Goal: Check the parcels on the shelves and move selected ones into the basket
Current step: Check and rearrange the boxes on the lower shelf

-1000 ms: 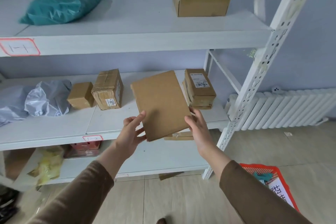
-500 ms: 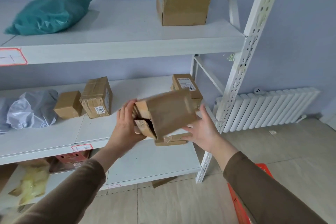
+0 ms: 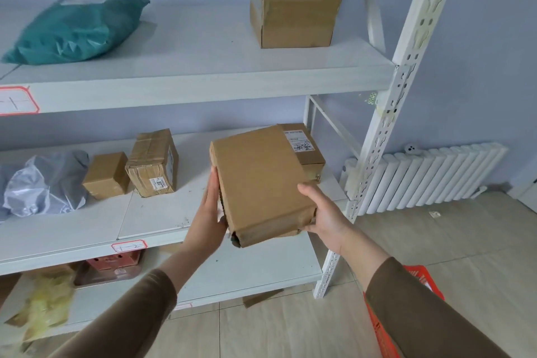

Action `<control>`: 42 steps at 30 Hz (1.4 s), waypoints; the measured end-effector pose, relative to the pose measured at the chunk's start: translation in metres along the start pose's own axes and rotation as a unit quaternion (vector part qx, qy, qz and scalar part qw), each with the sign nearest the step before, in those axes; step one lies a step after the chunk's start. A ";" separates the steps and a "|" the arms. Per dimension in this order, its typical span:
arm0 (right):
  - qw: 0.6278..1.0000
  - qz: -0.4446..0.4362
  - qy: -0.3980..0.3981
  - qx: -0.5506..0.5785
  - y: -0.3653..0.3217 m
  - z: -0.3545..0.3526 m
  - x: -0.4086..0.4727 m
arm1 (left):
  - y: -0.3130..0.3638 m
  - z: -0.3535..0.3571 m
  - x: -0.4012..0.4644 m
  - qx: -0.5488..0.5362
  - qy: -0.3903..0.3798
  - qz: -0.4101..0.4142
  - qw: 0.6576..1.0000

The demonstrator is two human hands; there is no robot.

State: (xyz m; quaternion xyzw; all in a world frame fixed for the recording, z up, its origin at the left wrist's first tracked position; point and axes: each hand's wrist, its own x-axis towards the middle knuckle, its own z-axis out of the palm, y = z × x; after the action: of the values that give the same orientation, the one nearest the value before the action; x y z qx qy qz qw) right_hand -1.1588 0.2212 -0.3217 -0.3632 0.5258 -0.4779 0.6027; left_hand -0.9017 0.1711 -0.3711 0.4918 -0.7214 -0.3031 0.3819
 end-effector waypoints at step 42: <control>0.992 0.063 0.107 -0.018 0.027 0.091 0.215 | -0.045 0.027 0.138 -0.372 -0.043 -0.279 0.884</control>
State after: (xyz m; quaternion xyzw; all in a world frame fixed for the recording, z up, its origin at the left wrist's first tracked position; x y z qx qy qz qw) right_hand -1.0667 0.0167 -0.3919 -0.2868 0.6181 -0.4654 0.5649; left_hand -0.9339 0.0277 -0.3869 0.4812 -0.4048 -0.6639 0.4047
